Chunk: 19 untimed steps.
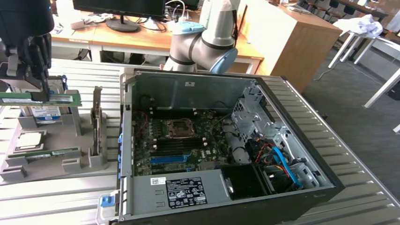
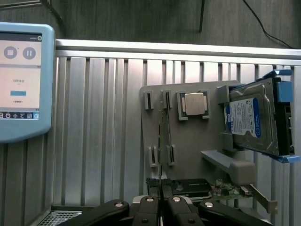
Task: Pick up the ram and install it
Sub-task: 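Pick up the ram and move it above insertion slot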
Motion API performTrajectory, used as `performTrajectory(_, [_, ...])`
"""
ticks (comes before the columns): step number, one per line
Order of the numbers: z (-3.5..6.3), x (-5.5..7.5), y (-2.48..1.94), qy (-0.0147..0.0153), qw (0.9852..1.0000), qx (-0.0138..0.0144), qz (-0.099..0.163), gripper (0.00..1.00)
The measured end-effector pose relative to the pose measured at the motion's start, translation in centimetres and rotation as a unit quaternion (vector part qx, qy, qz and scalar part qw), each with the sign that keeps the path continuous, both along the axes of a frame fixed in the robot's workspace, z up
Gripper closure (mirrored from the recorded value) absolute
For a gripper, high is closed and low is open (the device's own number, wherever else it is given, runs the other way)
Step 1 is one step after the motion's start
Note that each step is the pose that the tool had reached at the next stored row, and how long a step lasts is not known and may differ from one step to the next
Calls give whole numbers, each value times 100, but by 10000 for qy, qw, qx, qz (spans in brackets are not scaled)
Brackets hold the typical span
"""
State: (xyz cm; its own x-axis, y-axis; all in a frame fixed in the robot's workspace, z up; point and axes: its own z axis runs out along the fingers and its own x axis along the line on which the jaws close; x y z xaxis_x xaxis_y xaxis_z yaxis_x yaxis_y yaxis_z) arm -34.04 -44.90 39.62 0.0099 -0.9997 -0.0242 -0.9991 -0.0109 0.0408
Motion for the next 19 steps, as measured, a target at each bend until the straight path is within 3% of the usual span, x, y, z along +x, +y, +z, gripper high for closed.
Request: performTrajectory(19, [0,132,0,0,10000,0,0,87])
